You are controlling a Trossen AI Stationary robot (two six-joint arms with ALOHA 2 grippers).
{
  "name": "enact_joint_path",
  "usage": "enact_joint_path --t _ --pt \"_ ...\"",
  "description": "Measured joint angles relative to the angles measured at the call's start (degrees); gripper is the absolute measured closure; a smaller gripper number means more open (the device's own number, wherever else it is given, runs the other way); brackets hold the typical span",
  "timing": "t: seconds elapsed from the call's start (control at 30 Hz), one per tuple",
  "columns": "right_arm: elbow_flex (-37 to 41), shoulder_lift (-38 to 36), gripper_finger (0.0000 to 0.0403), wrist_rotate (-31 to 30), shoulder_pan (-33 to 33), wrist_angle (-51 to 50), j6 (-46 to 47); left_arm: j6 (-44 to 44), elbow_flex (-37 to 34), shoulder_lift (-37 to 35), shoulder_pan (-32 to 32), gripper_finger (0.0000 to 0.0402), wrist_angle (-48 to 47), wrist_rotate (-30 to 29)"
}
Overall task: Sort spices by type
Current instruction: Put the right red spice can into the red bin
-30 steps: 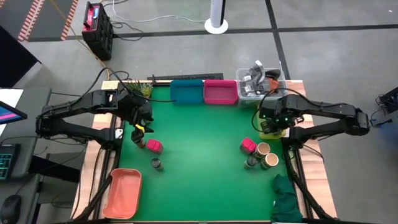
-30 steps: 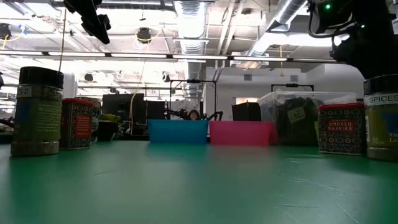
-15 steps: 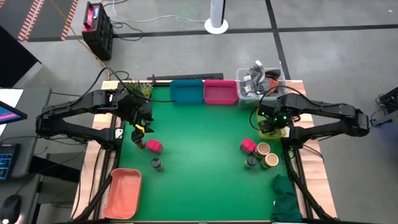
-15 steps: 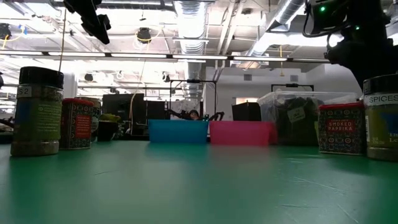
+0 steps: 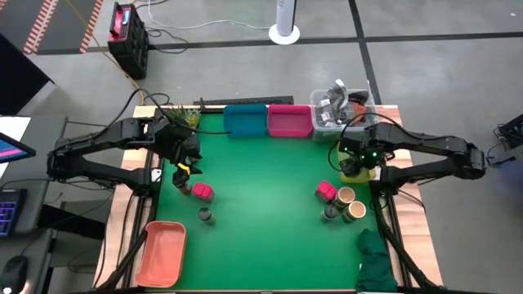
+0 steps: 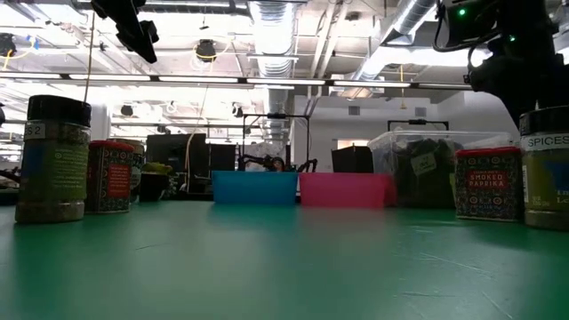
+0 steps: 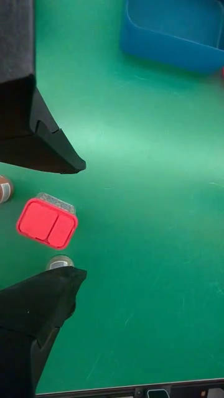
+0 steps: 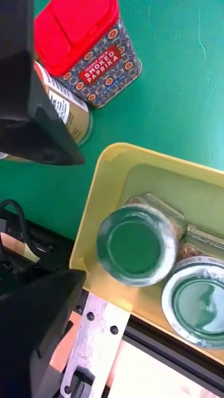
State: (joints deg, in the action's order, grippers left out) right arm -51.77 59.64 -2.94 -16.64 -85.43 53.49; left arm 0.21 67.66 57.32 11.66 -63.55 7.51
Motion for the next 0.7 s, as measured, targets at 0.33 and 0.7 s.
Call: enact_joint_path --t 0.33,0.7 --pt "-3.9 0.0 0.0078 0.0 3.4 0.1 0.9 0.0 0.0 0.0 0.0 0.0158 0.0 0.0" --pt "-8.6 3.5 0.0078 -0.6 21.5 1.8 9.5 -1.5 0.0 0.0 0.0 0.0158 0.1 0.0"
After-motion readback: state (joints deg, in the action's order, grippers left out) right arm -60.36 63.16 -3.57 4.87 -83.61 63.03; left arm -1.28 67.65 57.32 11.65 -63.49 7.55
